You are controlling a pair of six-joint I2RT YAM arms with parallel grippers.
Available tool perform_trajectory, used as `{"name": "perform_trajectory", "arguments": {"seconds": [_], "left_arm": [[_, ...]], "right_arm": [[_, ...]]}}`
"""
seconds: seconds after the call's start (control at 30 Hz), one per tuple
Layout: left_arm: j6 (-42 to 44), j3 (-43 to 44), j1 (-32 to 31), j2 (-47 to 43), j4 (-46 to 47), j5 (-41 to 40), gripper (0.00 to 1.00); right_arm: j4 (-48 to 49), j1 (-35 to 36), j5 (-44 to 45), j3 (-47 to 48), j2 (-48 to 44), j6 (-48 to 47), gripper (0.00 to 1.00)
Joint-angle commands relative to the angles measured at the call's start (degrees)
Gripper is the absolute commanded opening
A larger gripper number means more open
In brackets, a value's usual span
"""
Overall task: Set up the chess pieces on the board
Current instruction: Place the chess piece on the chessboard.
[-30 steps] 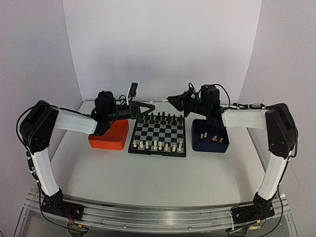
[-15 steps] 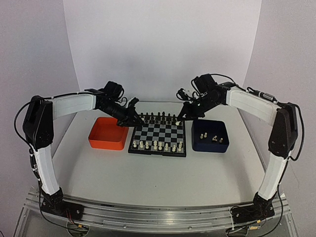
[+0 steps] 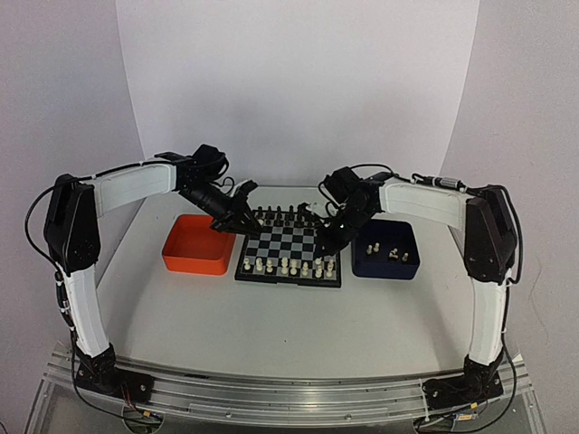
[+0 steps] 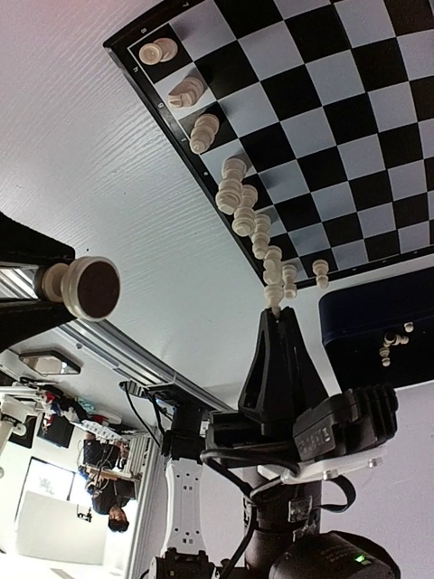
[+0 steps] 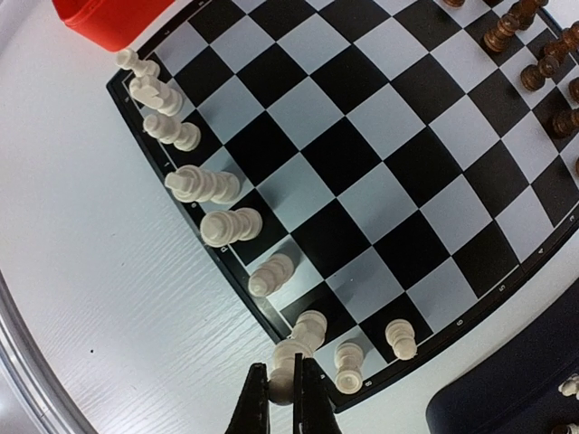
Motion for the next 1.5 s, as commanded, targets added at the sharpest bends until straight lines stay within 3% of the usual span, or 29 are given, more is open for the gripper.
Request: {"name": "perform_trajectory", "arguments": {"seconds": [0.0, 1.47], "left_arm": [[4.2, 0.8, -0.1, 0.9, -0.7, 1.4, 0.00], [4.4, -1.0, -0.1, -0.5, 2.1, 0.7, 0.00]], "right_arm": [[3.4, 0.1, 5.1, 1.5, 1.5, -1.4, 0.00], [8.0, 0.1, 6.0, -0.6, 6.6, 1.9, 0.00]]}}
